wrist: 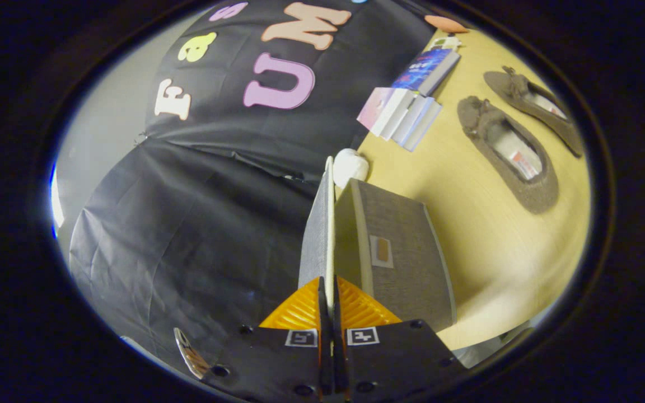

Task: Open the storage box then place both shoes into the box .Put the left shoe in first, then the right shoe, with the right side of both shoes facing outward in a uniform manner.

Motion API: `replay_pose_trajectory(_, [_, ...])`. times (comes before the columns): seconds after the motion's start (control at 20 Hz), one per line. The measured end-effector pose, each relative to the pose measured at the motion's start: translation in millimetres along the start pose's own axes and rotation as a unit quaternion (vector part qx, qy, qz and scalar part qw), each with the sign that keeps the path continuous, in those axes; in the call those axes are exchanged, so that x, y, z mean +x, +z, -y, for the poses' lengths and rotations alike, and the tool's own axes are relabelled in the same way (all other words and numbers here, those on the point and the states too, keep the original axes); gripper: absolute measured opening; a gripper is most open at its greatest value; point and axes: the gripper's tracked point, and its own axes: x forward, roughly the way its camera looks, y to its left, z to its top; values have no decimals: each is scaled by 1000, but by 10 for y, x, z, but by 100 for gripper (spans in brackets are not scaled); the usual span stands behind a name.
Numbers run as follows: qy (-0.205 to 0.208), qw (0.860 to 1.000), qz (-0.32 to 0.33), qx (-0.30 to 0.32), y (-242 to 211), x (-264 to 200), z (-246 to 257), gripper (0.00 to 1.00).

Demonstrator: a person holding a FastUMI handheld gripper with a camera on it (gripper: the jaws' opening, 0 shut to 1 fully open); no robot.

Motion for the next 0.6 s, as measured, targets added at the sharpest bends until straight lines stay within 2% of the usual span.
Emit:
replay_pose_trajectory(0.2, [27,998,-2,-63,51,-22,-504,9])
replay_pose_trajectory(0.6, [70,988,-29,-133,-128,176,-1390,11])
